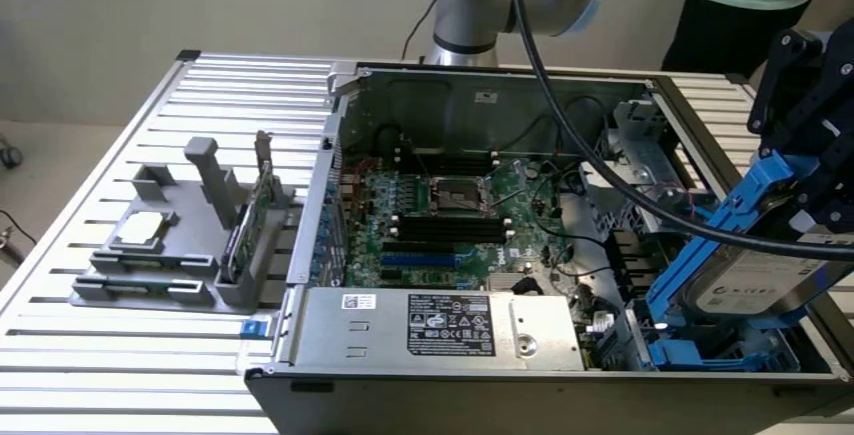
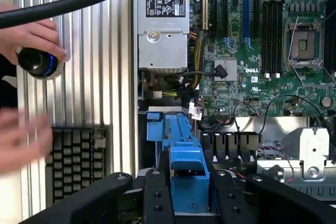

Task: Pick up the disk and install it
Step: 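Insert the disk into the insertion slot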

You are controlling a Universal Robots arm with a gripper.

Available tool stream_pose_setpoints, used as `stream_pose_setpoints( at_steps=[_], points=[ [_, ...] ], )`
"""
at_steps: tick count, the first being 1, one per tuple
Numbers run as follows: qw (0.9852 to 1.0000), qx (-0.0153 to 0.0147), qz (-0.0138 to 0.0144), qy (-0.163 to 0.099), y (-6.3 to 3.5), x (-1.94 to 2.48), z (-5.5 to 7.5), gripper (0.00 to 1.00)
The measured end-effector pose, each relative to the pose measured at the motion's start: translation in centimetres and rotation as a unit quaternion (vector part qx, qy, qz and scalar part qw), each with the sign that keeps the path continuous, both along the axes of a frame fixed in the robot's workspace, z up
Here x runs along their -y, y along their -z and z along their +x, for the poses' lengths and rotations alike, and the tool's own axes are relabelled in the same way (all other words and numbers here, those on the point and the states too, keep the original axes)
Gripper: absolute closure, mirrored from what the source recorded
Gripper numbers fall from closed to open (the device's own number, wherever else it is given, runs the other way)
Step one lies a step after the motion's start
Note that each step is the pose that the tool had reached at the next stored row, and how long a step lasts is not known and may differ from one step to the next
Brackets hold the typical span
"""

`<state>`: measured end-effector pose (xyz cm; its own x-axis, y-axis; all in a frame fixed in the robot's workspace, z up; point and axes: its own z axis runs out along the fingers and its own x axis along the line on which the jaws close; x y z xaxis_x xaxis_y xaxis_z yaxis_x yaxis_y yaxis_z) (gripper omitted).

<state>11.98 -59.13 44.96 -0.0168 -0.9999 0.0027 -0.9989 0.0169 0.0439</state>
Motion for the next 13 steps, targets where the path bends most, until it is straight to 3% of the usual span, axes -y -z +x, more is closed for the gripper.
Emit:
stream_pose_setpoints(
  at_steps=[7, 13],
  points=[
    [1.0000, 0.0000, 0.0000, 0.000, 0.08, -0.01, 0.0, 0.67],
    [1.0000, 0.0001, 0.0000, 0.000, 1.01, -0.03, 0.0, 0.67]
  ],
)
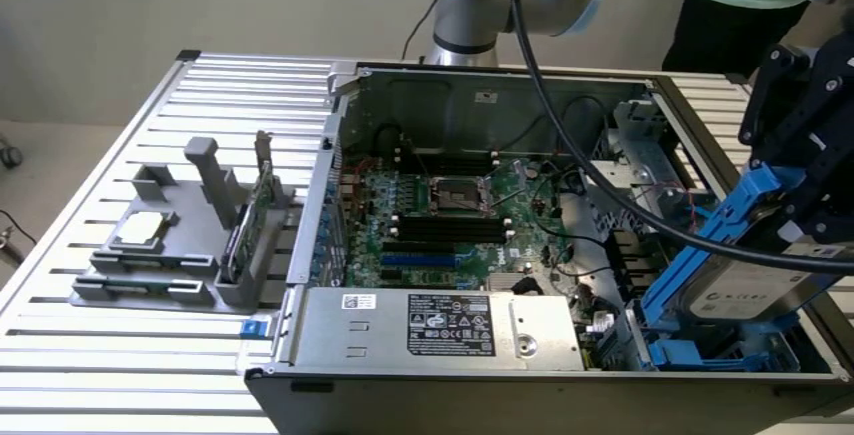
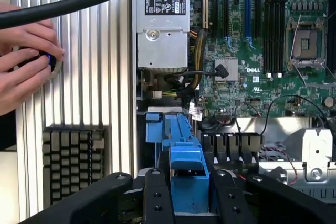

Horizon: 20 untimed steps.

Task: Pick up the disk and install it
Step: 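Insert the disk into the insertion slot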

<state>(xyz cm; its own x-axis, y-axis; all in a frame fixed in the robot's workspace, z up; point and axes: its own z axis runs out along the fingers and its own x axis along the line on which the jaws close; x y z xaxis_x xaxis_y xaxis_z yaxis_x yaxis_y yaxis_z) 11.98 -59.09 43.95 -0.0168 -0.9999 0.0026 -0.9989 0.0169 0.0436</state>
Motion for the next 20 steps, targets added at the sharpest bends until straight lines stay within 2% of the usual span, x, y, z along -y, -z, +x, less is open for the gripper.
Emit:
stream_pose_setpoints(
  at_steps=[20],
  points=[
    [1.0000, 0.0009, -0.0001, 0.000, 1.32, -0.05, 0.0, 0.67]
  ],
)
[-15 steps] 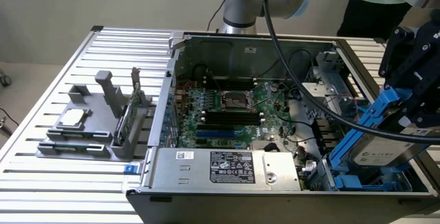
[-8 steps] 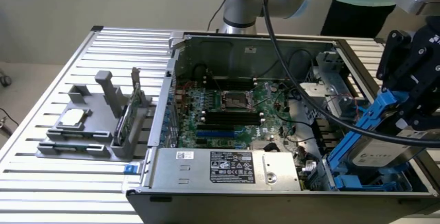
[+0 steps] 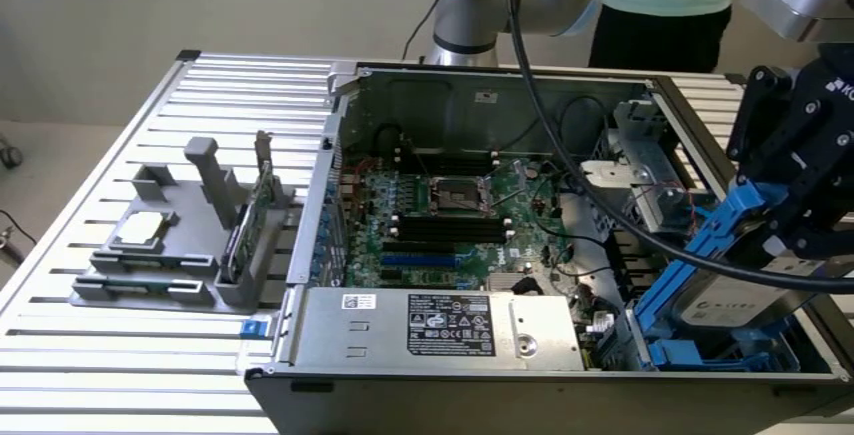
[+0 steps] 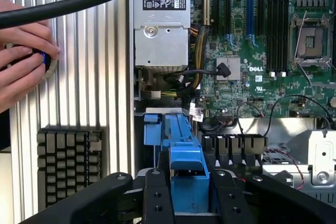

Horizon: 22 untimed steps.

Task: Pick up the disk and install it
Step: 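Insert the disk into the insertion slot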

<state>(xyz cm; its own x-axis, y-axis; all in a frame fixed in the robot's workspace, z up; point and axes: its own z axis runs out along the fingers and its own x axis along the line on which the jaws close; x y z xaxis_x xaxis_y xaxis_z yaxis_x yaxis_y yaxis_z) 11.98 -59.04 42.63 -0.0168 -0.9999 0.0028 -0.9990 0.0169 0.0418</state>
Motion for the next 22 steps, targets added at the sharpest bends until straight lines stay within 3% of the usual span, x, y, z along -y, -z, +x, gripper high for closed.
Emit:
stream_pose_setpoints(
  at_steps=[10, 17, 22],
  points=[
    [1.0000, 0.0011, 0.0014, 0.000, 0.39, -0.01, -0.10, 0.67],
    [1.0000, 0.0051, 0.0036, 0.000, 0.65, -0.08, -0.21, 0.67],
    [1.0000, 0.0058, 0.0042, 0.000, 0.99, -0.09, -0.42, 0.67]
  ],
)
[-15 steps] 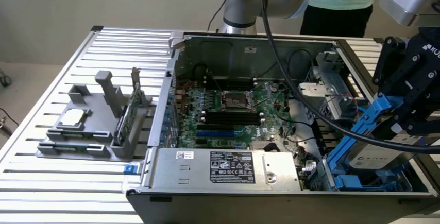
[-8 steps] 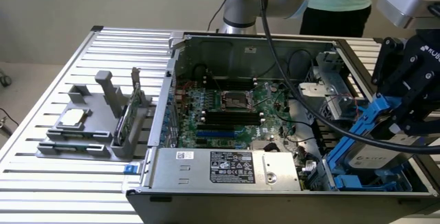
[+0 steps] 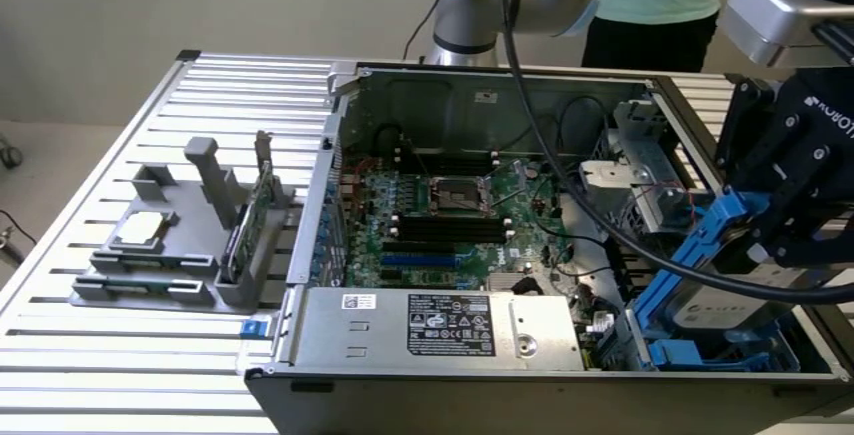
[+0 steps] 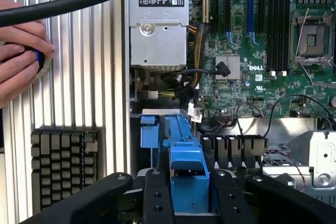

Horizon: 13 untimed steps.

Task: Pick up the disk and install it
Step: 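Insert the disk into the insertion slot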

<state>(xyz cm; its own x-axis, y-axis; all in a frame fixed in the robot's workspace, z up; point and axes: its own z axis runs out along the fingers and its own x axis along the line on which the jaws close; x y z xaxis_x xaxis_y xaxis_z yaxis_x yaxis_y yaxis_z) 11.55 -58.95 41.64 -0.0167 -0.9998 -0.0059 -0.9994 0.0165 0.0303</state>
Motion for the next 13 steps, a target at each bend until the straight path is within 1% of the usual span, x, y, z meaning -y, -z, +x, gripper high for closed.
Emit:
stream_pose_setpoints(
  at_steps=[4, 10, 13],
  points=[
    [1.0000, 0.0005, 0.0008, 0.000, 0.34, -0.05, -0.11, 0.67],
    [1.0000, 0.0011, 0.0018, 0.000, 0.77, -0.35, -0.15, 0.67],
    [1.0000, 0.0012, 0.0023, 0.000, 0.92, -0.41, -0.15, 0.67]
  ],
)
